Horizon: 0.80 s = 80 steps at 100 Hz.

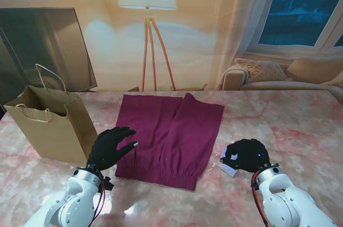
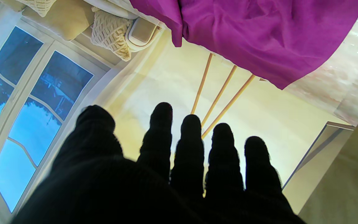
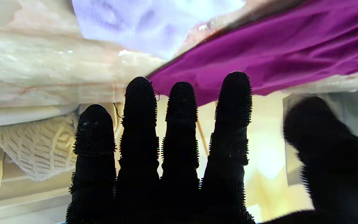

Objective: Fold the socks and the shorts into the kraft paper bag

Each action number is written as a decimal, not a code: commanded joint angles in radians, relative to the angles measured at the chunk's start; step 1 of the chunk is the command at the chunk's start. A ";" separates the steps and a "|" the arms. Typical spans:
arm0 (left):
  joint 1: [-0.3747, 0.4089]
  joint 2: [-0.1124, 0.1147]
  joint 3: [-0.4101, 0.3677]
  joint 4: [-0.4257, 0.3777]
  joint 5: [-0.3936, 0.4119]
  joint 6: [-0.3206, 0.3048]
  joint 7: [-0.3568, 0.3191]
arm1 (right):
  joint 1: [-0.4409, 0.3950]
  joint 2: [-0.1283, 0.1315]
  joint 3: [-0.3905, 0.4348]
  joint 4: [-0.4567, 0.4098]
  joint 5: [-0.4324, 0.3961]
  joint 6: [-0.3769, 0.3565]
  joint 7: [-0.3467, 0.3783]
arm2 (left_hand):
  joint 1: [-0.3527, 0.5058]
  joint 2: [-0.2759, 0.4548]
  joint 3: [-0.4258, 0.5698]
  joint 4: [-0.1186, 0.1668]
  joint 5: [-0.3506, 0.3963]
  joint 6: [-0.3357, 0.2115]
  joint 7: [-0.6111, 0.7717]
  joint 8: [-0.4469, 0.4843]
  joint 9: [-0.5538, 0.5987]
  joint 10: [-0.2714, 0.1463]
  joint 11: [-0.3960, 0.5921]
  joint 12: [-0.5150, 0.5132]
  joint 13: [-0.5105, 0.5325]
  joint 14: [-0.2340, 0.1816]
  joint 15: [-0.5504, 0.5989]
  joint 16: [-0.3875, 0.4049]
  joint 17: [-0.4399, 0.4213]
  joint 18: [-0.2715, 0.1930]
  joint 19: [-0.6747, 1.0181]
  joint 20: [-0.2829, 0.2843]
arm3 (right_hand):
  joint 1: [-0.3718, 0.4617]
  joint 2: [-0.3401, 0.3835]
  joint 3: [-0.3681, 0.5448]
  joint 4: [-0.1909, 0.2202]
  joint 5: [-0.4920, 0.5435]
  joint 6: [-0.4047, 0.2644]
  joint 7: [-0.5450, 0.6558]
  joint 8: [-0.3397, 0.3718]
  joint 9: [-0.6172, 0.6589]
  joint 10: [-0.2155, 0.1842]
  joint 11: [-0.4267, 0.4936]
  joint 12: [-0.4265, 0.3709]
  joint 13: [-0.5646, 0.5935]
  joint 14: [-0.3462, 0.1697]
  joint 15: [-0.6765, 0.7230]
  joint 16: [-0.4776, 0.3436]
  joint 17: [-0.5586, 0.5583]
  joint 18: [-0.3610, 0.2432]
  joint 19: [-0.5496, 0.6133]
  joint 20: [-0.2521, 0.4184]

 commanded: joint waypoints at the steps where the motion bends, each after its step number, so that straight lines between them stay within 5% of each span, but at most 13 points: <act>1: 0.008 -0.002 -0.001 -0.003 -0.002 -0.004 0.002 | 0.010 -0.010 -0.009 0.010 0.001 0.017 -0.008 | 0.025 0.034 -0.029 0.045 0.029 -0.014 0.017 0.010 -0.043 0.020 -0.012 -0.010 -0.023 -0.025 -0.011 -0.009 -0.012 -0.015 -0.003 0.000 | 0.061 -0.060 0.080 -0.069 -0.041 -0.034 0.101 -0.090 -0.025 -0.001 -0.015 -0.006 -0.033 0.011 -0.039 -0.028 -0.028 0.022 -0.045 -0.008; 9: 0.011 -0.001 -0.005 -0.008 0.000 -0.005 0.001 | 0.028 -0.008 -0.017 0.027 -0.013 0.050 -0.011 | 0.025 0.035 -0.030 0.045 0.028 -0.015 0.016 0.010 -0.044 0.018 -0.012 -0.010 -0.024 -0.026 -0.012 -0.009 -0.013 -0.015 -0.003 0.000 | 0.114 -0.101 0.176 -0.092 -0.151 -0.018 0.092 -0.108 -0.053 -0.014 -0.026 -0.010 -0.037 -0.010 -0.090 -0.061 -0.023 0.008 -0.088 -0.036; 22: 0.014 0.000 -0.009 -0.014 0.004 -0.007 -0.003 | 0.088 -0.009 -0.043 0.101 -0.002 0.078 -0.022 | 0.025 0.035 -0.029 0.045 0.030 -0.015 0.017 0.011 -0.042 0.020 -0.011 -0.010 -0.023 -0.025 -0.012 -0.009 -0.015 -0.015 -0.005 0.000 | 0.110 -0.137 0.230 -0.099 -0.175 0.042 -0.006 -0.084 -0.070 -0.015 -0.023 -0.017 -0.032 -0.022 -0.116 -0.079 0.000 0.004 -0.092 -0.052; 27: 0.015 0.000 -0.011 -0.015 0.005 -0.008 -0.003 | 0.113 -0.008 -0.058 0.132 -0.003 0.098 -0.028 | 0.026 0.035 -0.030 0.045 0.031 -0.015 0.018 0.011 -0.040 0.019 -0.011 -0.009 -0.021 -0.024 -0.011 -0.009 -0.015 -0.014 -0.006 0.000 | 0.103 -0.142 0.254 -0.063 -0.194 0.060 -0.091 -0.033 -0.100 -0.017 -0.028 -0.027 -0.052 -0.028 -0.136 -0.090 -0.002 0.003 -0.092 -0.055; 32: 0.015 0.000 -0.011 -0.013 0.005 -0.010 -0.001 | 0.134 -0.006 -0.072 0.156 -0.011 0.120 -0.023 | 0.025 0.035 -0.030 0.045 0.032 -0.016 0.018 0.011 -0.040 0.018 -0.011 -0.009 -0.022 -0.026 -0.012 -0.009 -0.017 -0.013 -0.008 -0.001 | 0.089 -0.137 0.280 0.031 -0.221 0.091 -0.174 0.033 -0.144 -0.018 -0.038 -0.040 -0.083 -0.031 -0.158 -0.101 -0.014 0.000 -0.100 -0.056; 48: 0.013 0.000 -0.010 -0.012 0.004 -0.012 -0.003 | 0.191 0.000 -0.125 0.229 -0.014 0.186 0.007 | 0.026 0.035 -0.030 0.045 0.032 -0.015 0.018 0.011 -0.041 0.019 -0.013 -0.009 -0.023 -0.026 -0.013 -0.010 -0.027 -0.013 -0.021 -0.006 | 0.106 -0.197 0.281 0.024 -0.375 0.162 -0.276 0.023 -0.255 -0.009 -0.002 -0.022 -0.179 -0.033 -0.175 -0.101 -0.097 -0.017 -0.164 -0.052; 65: 0.010 0.002 -0.012 -0.014 0.007 -0.013 -0.012 | 0.223 0.007 -0.162 0.247 -0.002 0.266 0.115 | 0.026 0.035 -0.030 0.045 0.033 -0.016 0.019 0.012 -0.042 0.017 -0.013 -0.009 -0.023 -0.028 -0.014 -0.010 -0.024 -0.013 -0.026 -0.008 | 0.114 -0.229 0.275 0.009 -0.496 0.237 -0.317 -0.037 -0.324 -0.027 0.140 0.117 -0.248 -0.026 -0.097 -0.033 -0.144 -0.032 -0.211 -0.031; 80: 0.011 0.002 -0.014 -0.014 0.005 -0.011 -0.012 | 0.254 0.010 -0.196 0.280 0.018 0.307 0.157 | 0.027 0.035 -0.030 0.045 0.041 -0.016 0.023 0.014 -0.040 0.017 -0.012 -0.009 -0.022 -0.028 -0.014 -0.010 -0.024 -0.015 -0.028 -0.009 | 0.121 -0.258 0.275 0.005 -0.452 0.226 -0.268 -0.043 -0.280 -0.048 0.292 0.282 -0.232 -0.014 0.110 0.120 -0.140 -0.034 -0.198 -0.013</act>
